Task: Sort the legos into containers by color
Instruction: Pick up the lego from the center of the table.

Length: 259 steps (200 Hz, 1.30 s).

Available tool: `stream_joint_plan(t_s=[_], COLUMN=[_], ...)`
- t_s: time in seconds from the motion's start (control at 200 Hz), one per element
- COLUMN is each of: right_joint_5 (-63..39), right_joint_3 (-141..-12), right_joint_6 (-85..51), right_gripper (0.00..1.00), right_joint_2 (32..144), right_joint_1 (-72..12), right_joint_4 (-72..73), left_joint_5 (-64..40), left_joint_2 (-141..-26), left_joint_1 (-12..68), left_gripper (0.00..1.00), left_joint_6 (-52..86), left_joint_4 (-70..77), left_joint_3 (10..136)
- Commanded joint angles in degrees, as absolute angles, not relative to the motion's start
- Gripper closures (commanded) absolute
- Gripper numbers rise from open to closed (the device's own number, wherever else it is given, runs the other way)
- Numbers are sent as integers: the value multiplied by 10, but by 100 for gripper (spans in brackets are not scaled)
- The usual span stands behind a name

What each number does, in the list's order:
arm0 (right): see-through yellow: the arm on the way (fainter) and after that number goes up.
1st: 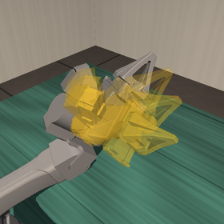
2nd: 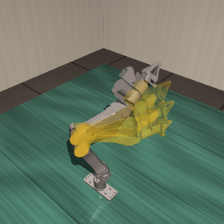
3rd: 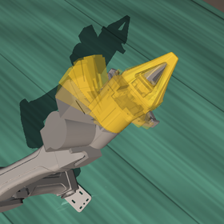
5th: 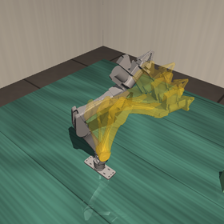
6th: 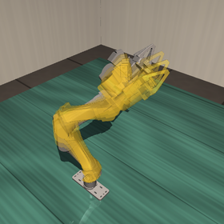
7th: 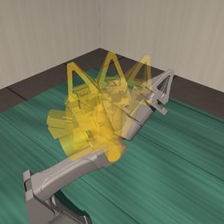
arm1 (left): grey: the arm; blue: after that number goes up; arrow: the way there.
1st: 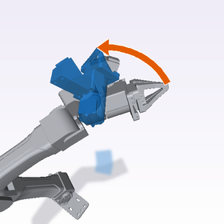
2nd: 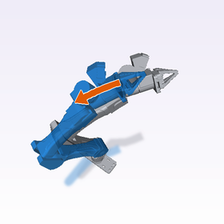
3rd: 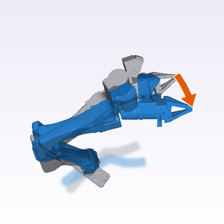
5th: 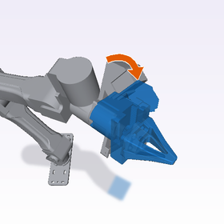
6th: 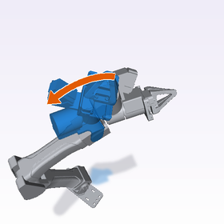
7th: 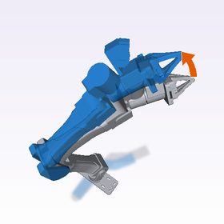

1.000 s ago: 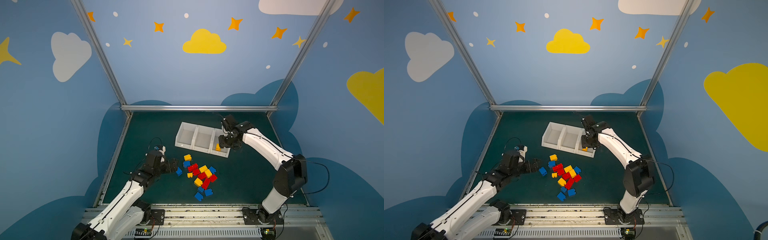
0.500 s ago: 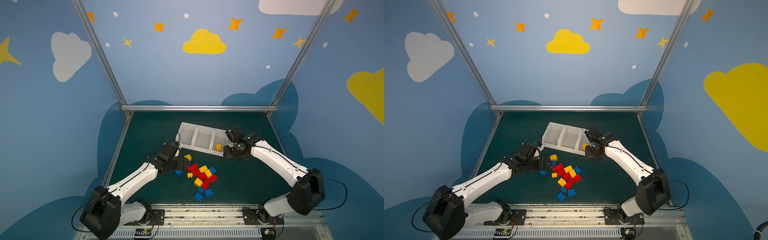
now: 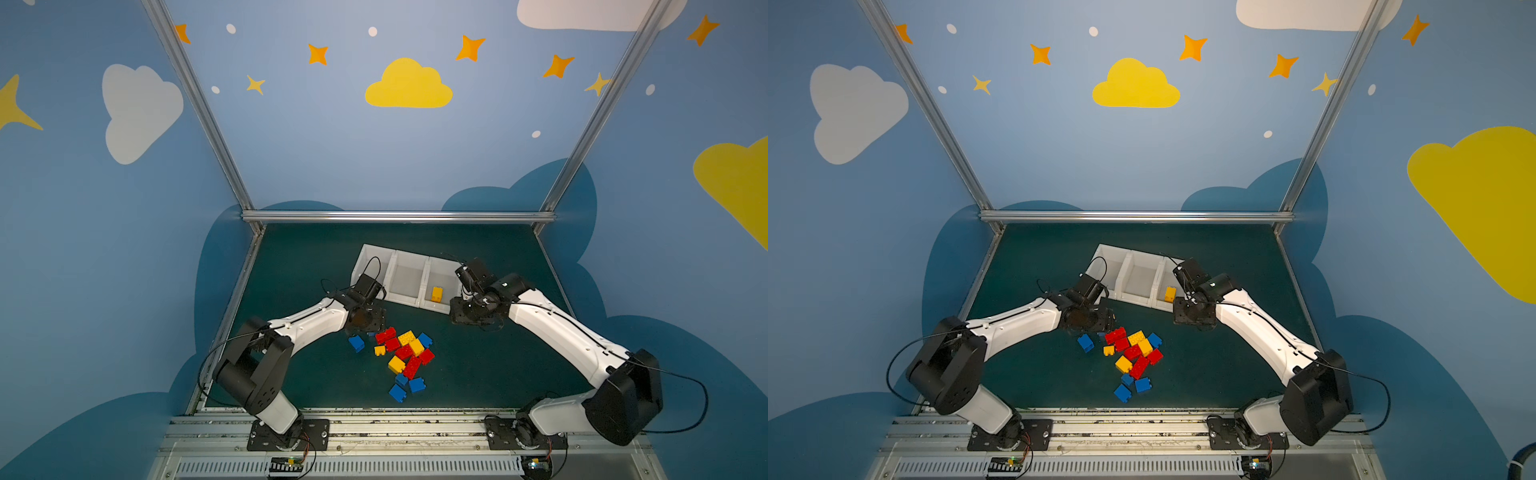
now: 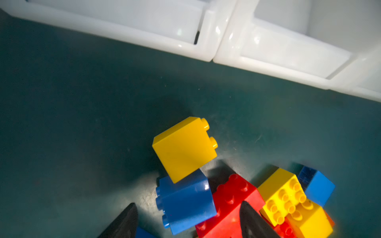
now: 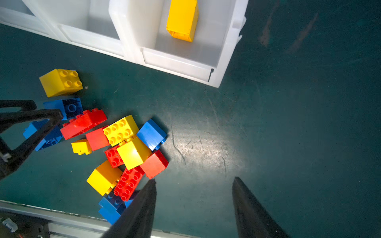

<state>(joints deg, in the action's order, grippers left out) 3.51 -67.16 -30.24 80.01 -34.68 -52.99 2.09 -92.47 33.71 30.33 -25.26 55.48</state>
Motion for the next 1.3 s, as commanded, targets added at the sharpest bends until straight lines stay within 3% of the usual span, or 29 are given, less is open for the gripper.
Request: stream_joint_plan(t_s=[0.0, 0.996, 1.292], right_joint_5=[26, 25, 24], right_joint_3=[-679, -722, -743], right_joint_6=[-308, -312, -303], right_gripper=[41, 43, 43], right_joint_2=[797, 842, 853], right_joint_1=[-348, -347, -341], right_joint_4=[-536, -557, -560], left_joint_5=[37, 68, 80], left_joint_2=[-938, -961, -903], left_joint_1=[343, 346, 345], left_gripper=[23, 56, 57], left_joint_6=[335, 325, 285], left_joint_4=[-265, -271, -285], left_joint_3=[565, 574, 614])
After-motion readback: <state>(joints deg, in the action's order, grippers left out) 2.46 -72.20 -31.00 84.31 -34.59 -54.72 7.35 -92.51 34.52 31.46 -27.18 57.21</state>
